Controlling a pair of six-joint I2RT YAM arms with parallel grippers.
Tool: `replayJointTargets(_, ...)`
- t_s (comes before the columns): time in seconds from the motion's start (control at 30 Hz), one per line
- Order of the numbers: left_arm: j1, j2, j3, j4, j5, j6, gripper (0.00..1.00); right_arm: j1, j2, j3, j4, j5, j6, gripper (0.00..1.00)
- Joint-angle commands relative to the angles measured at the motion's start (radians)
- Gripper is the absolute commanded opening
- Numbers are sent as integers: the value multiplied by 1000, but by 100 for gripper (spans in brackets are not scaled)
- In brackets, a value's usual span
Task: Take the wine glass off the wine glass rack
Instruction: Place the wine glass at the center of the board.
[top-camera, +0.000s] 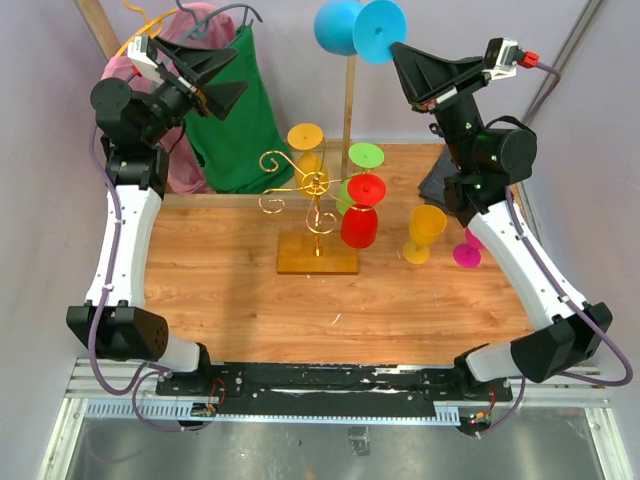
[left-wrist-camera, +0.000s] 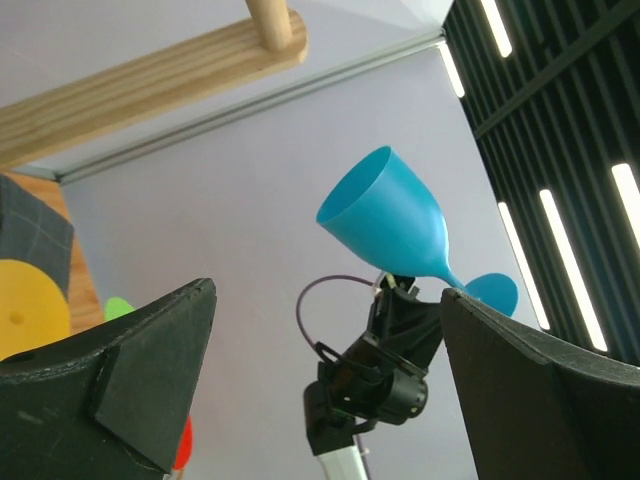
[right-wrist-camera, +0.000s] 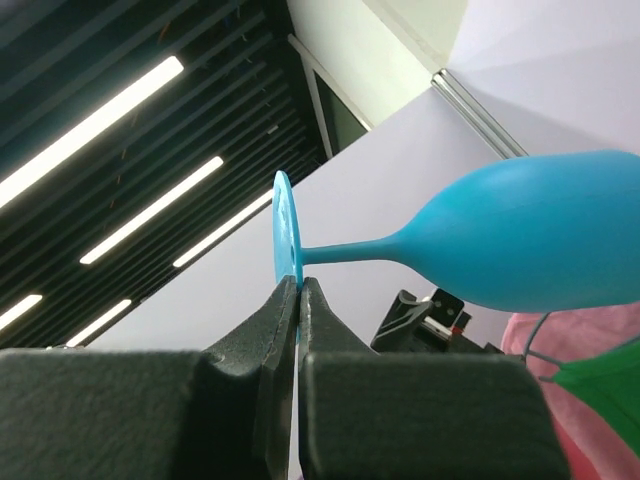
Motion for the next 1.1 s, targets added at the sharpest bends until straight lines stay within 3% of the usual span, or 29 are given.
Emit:
replayJointTargets(0.0,-47,-11,19,79,-20,-101,99,8,9,62,163,-9,-44,1)
replayJointTargets(0.43,-198,-44,-4,118,-157,-163,99,100,87,50,395,-22,-59,1)
replayJointTargets(1.07,-258,-31,-35,178,-196,-184,99,149,168,-46,616,-39,-24,1)
